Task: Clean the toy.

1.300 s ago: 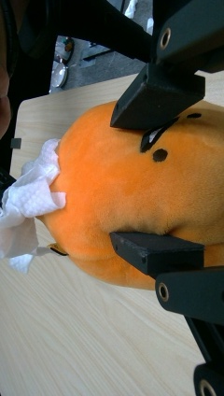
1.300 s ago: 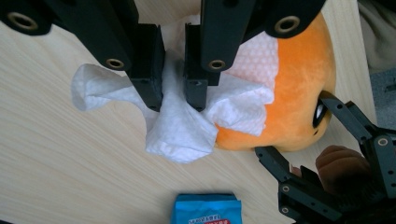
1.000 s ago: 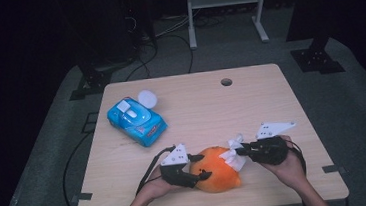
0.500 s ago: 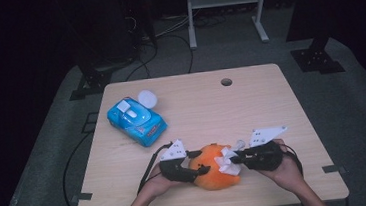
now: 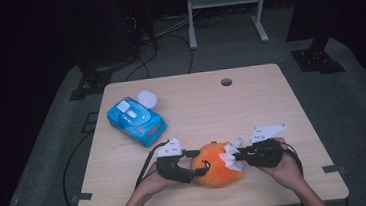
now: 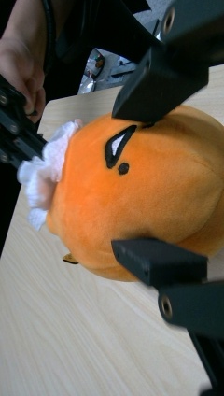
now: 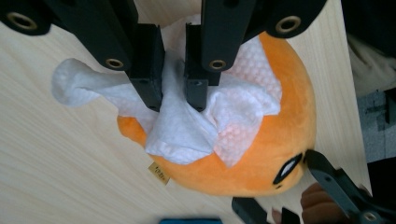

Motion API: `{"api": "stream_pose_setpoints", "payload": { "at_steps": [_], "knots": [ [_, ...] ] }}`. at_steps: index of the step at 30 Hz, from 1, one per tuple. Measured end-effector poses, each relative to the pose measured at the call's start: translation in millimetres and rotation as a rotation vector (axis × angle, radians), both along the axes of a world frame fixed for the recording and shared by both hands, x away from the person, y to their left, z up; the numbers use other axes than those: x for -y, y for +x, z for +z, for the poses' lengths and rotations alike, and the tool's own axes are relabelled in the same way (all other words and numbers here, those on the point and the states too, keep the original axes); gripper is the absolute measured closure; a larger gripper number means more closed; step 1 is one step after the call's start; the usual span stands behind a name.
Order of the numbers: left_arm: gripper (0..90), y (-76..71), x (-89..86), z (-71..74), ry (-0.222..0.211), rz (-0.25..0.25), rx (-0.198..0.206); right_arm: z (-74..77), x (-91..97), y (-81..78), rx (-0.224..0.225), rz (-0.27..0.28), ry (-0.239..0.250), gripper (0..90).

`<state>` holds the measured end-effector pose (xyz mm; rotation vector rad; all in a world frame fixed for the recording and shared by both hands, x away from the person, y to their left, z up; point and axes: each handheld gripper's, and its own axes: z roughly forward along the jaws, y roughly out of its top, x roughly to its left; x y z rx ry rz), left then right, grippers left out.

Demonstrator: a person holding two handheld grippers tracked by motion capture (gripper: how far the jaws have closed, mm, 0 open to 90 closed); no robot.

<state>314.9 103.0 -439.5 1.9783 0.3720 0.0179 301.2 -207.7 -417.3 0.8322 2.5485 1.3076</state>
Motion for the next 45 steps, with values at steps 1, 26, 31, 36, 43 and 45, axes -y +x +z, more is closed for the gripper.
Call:
{"api": "stream_pose_setpoints", "payload": {
  "at_steps": [1,26,31,36,43,45],
  "knots": [
    [37.2,0.0,0.0,0.0,0.0,0.0,0.0,3.8,-0.5,-2.8,0.026,-0.012,0.002,79.2],
    [42.7,-2.3,9.1,1.4,0.022,0.052,0.046,18.9,-40.3,-28.4,0.166,0.084,-0.018,79.0],
    [42.8,0.2,6.3,-0.2,0.004,0.068,0.024,15.9,-30.1,-23.1,0.161,0.085,-0.053,79.0],
    [43.5,1.3,7.8,-0.4,-0.002,0.069,0.027,12.9,-17.4,-19.6,0.127,0.051,-0.029,79.3],
    [43.8,3.0,4.5,-1.6,-0.008,0.067,0.019,14.1,-20.1,-15.7,0.112,0.064,0.017,79.3],
    [41.7,3.1,4.6,-1.9,-0.009,0.066,0.019,11.5,-11.9,-10.2,0.098,0.023,0.027,79.1]
  ]
}}
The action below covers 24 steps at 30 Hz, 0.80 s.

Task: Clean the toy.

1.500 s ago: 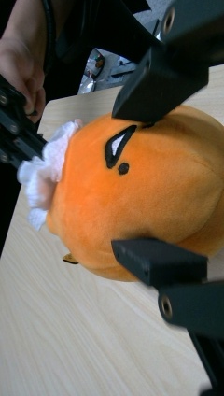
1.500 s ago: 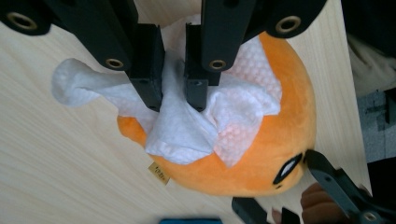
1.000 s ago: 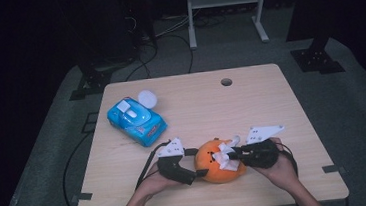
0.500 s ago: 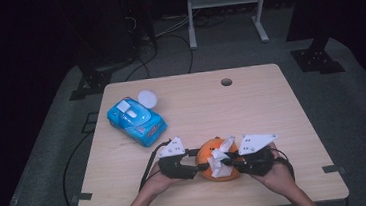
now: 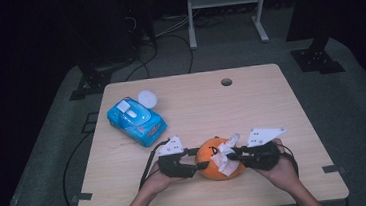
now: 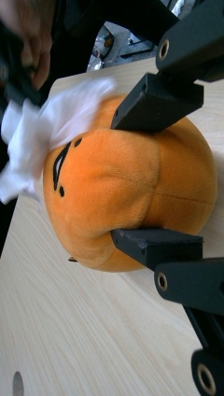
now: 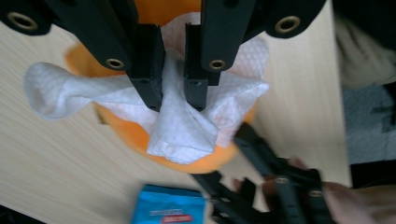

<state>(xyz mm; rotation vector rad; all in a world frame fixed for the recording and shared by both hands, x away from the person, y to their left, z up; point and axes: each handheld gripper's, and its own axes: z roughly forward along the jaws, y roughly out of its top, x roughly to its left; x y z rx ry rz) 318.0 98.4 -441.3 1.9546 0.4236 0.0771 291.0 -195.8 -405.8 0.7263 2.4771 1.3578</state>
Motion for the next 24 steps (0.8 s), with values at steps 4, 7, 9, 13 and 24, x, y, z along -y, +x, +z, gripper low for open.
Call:
{"api": "stream_pose_setpoints", "payload": {
  "at_steps": [4,7,9,13,24],
  "knots": [
    [26.7,-1.5,6.0,1.3,0.001,0.027,-0.001,-4.8,10.7,8.3,-0.049,-0.04,0.041,79.2],
    [26.2,-3.8,8.1,-0.8,0.01,0.018,0.006,-5.6,8.3,8.3,-0.051,-0.039,0.022,79.2],
    [33.8,-5.0,8.0,-0.4,0.006,0.02,0.019,-4.5,9.4,8.3,-0.047,-0.046,0.022,79.2],
    [38.5,-7.2,12.3,3.4,0.005,0.001,0.041,6.0,4.6,-0.1,-0.007,-0.035,0.051,79.4],
    [34.9,-11.0,15.6,4.4,0.014,-0.007,0.054,3.8,2.3,5.4,0.01,-0.05,0.027,79.2]
  ]
}}
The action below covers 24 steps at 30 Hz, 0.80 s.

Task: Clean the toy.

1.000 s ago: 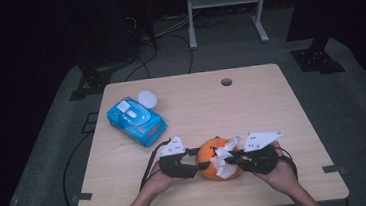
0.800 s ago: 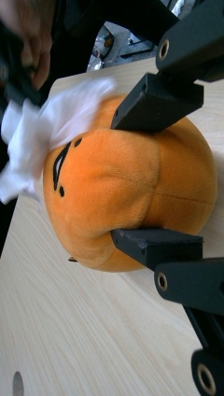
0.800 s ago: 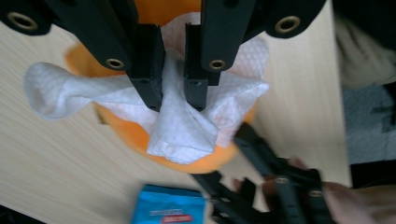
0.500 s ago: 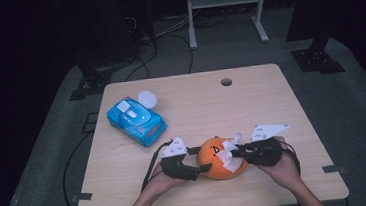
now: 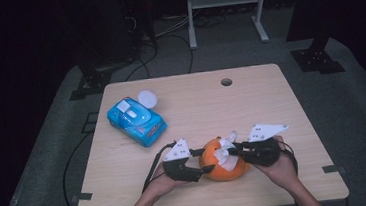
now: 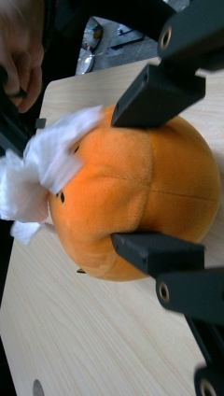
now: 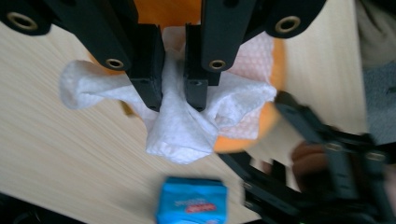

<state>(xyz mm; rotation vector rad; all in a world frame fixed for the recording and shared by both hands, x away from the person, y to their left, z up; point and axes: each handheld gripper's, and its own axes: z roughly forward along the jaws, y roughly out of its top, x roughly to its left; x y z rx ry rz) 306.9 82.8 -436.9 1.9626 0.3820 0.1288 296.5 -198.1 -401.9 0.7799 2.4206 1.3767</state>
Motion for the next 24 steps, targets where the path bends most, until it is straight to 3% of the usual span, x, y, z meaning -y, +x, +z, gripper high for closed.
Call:
{"api": "stream_pose_setpoints", "payload": {
  "at_steps": [2,4,7,12,13,18,19,21,22,23,24],
  "knots": [
    [25.9,0.8,0.9,-0.3,-0.01,0.013,-0.011,-2.8,6.0,3.2,-0.02,-0.017,-0.001,79.2],
    [25.1,0.7,4.2,-1.6,-0.007,0.028,-0.016,-4.9,10.7,4.9,-0.036,-0.024,0.002,79.2],
    [33.5,-1.0,3.7,-0.7,0.008,0.017,0.01,1.0,4.3,-0.6,-0.011,-0.012,0.004,79.2],
    [35.5,-5.8,9.8,2.1,0.016,0.001,0.034,8.1,-17.7,-13.7,0.025,0.063,0.008,79.2],
    [36.0,-7.7,9.6,2.3,0.04,-0.003,0.053,7.1,-28.3,-18.2,0.055,0.08,-0.031,79.2],
    [35.6,-3.3,3.8,-1.1,0.015,-0.01,0.026,6.4,-16.1,-7.9,0.041,0.022,-0.027,79.3],
    [33.7,-0.3,2.0,-2.7,-0.02,0.002,-0.006,1.0,-5.2,-0.8,0.006,-0.005,-0.016,79.3],
    [27.9,1.4,2.9,-2.0,-0.047,0.016,-0.045,-3.4,1.6,2.8,-0.027,-0.012,0.003,79.4],
    [24.9,1.4,2.9,-2.0,-0.047,0.016,-0.045,-3.4,1.6,2.8,-0.027,-0.012,0.003,79.4],
    [22.4,2.2,5.5,-1.5,-0.059,0.03,-0.085,-3.3,1.5,1.9,-0.035,-0.006,0.004,79.5],
    [21.2,2.2,5.5,-1.5,-0.059,0.03,-0.085,-3.3,1.5,1.9,-0.035,-0.006,0.004,79.5]
  ]
}}
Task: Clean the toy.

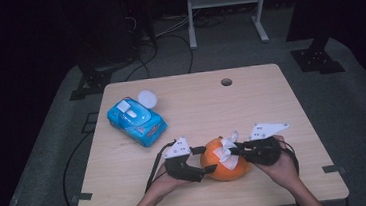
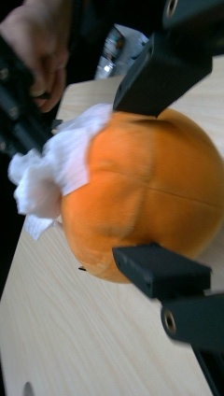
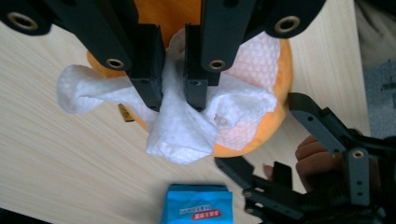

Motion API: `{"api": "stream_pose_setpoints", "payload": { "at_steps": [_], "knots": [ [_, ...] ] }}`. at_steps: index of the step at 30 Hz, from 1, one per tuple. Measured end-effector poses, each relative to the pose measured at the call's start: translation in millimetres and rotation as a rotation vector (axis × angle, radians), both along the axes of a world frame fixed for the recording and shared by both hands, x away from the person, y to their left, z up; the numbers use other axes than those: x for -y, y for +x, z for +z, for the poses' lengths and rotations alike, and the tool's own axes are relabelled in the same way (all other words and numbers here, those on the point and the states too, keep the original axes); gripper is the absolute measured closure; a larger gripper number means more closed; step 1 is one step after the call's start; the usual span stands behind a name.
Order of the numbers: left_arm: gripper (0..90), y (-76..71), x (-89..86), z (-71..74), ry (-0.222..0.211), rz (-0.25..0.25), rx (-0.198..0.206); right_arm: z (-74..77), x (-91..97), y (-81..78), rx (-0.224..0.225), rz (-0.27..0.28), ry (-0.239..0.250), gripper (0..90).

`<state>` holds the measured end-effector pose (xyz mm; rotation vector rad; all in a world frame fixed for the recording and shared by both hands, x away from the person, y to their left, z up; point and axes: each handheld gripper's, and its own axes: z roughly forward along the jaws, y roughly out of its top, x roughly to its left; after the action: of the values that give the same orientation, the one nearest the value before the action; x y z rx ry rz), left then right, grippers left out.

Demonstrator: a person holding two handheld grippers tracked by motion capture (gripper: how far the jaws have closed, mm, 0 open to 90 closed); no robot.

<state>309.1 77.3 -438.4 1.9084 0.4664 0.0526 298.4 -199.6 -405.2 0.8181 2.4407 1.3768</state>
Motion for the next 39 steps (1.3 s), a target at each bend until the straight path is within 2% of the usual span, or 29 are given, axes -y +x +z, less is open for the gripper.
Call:
{"api": "stream_pose_setpoints", "payload": {
  "at_steps": [1,2,3,5,9,10,11,13,17,20,22,24,26,28,30,31,32,33,35,36,37,38,39],
  "knots": [
    [21.5,-0.2,1.5,-1.6,0.028,0.009,-0.002,-0.8,-6.5,-4.7,-0.018,0.048,-0.006,79.6],
    [23.9,-0.2,1.5,-1.6,0.028,0.009,-0.002,-2.4,-10.9,-7.8,-0.022,0.073,-0.016,79.7],
    [27.0,-1.1,0.0,-3.9,0.052,-0.007,0.024,-3.6,-15.7,-11.4,-0.019,0.088,-0.04,79.8],
    [30.9,-2.5,-1.0,-3.5,0.048,-0.007,0.03,-0.5,-20.7,-16.0,0.011,0.087,-0.065,79.9],
    [33.2,-9.4,6.3,1.4,0.077,-0.047,0.113,12.5,-28.4,-23.0,0.066,0.093,-0.02,79.8],
    [33.2,-9.4,6.3,1.4,0.077,-0.047,0.113,12.5,-28.4,-23.0,0.066,0.093,-0.02,79.8],
    [33.2,-11.3,8.2,1.6,0.092,-0.058,0.136,12.9,-35.4,-24.4,0.088,0.102,-0.045,79.8],
    [32.4,-10.0,6.0,0.0,0.089,-0.054,0.121,10.4,-35.1,-21.6,0.082,0.093,-0.057,79.9],
    [28.1,-6.3,3.3,-1.8,0.071,-0.045,0.096,7.5,-18.2,-12.0,0.053,0.029,-0.047,79.9],
    [27.9,-6.8,4.9,-1.9,0.069,-0.048,0.099,4.9,-7.8,-8.0,0.039,-0.001,-0.048,79.9],
    [30.9,-7.9,5.8,-1.6,0.075,-0.052,0.11,4.5,1.4,-5.2,0.031,-0.043,-0.042,79.9],
    [33.3,-9.2,6.8,-1.5,0.077,-0.063,0.123,8.4,1.5,-7.4,0.034,-0.034,-0.013,79.9],
    [35.6,-9.9,8.0,-1.5,0.076,-0.07,0.124,12.8,-5.8,-11.8,0.037,0.001,0.01,79.9],
    [36.2,-10.7,8.7,-1.2,0.088,-0.082,0.131,13.6,-17.8,-15.9,0.051,0.045,-0.013,79.8],
    [36.3,-11.1,8.5,-1.3,0.095,-0.083,0.135,13.0,-21.7,-16.6,0.055,0.054,-0.027,79.8],
    [36.3,-9.9,6.4,-2.1,0.093,-0.08,0.128,10.7,-23.4,-13.7,0.054,0.054,-0.047,79.8],
    [36.3,-9.9,6.4,-2.1,0.093,-0.08,0.128,10.7,-23.4,-13.7,0.054,0.054,-0.047,79.8],
    [36.0,-7.9,4.3,-3.4,0.084,-0.072,0.109,8.7,-14.8,-6.7,0.039,0.018,-0.046,79.8],
    [30.6,-5.0,3.8,-3.4,0.064,-0.054,0.07,4.2,-5.3,-1.8,-0.002,0.003,-0.043,79.8],
    [27.0,-5.0,3.8,-3.4,0.064,-0.054,0.07,4.2,-5.3,-1.8,-0.002,0.003,-0.043,79.8],
    [23.3,-3.4,5.5,-1.6,0.029,-0.03,0.003,0.5,-2.7,-3.0,-0.016,0.007,-0.05,79.9],
    [18.4,-3.4,5.5,-1.6,0.029,-0.03,0.003,-0.2,-4.0,-4.6,-0.024,0.018,-0.057,79.9],
    [17.0,-3.1,8.3,-0.1,0.038,-0.004,-0.048,-0.6,-5.9,-6.2,-0.027,0.039,-0.064,79.9]
  ]
}}
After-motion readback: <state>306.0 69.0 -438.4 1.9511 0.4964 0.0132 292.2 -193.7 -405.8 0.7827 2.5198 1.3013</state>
